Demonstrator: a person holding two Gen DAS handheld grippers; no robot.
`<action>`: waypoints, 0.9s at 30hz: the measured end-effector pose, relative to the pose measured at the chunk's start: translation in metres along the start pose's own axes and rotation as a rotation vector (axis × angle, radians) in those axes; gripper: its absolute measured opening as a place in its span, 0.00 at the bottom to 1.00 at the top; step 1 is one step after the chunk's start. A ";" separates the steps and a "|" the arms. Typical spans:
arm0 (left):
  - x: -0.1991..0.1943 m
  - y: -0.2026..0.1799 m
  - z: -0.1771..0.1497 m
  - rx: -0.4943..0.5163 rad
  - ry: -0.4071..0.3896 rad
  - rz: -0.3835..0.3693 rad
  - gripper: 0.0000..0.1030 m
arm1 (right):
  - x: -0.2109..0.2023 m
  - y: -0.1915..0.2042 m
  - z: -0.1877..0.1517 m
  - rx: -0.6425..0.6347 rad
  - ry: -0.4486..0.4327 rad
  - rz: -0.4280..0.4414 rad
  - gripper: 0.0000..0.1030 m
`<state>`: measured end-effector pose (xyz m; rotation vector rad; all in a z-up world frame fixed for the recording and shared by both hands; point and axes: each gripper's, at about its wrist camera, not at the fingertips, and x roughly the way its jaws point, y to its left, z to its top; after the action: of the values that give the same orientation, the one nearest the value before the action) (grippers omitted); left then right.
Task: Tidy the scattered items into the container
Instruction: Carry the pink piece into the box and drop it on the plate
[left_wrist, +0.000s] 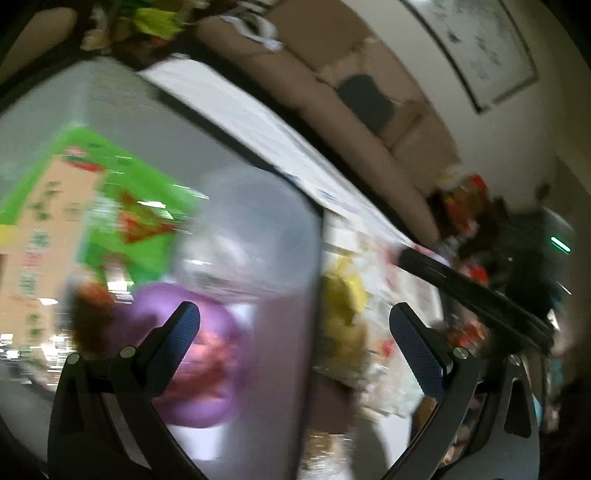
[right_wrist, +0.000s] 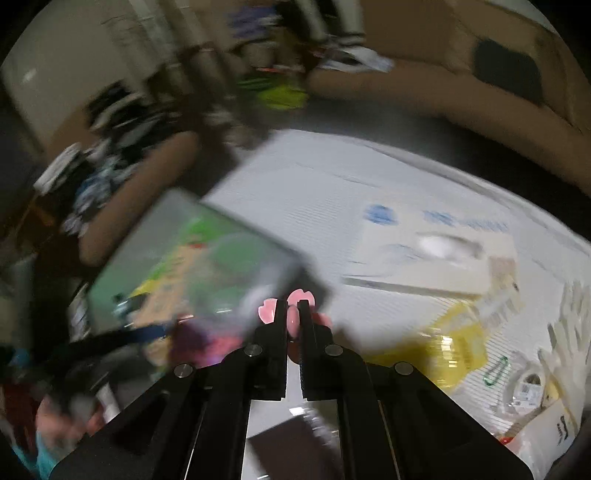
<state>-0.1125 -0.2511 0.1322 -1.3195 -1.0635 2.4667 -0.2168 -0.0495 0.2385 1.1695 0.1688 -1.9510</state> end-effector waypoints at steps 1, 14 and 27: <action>-0.006 0.012 0.002 -0.027 -0.006 0.013 1.00 | 0.002 0.019 0.000 -0.030 0.007 0.024 0.04; -0.033 0.072 0.009 -0.150 -0.056 0.070 1.00 | 0.123 0.110 -0.019 -0.163 0.195 0.040 0.06; -0.031 0.063 0.006 -0.116 -0.027 0.045 1.00 | 0.073 0.092 -0.026 -0.085 0.101 -0.010 0.42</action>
<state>-0.0860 -0.3141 0.1142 -1.3605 -1.2132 2.4957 -0.1497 -0.1389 0.1930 1.2135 0.3078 -1.8757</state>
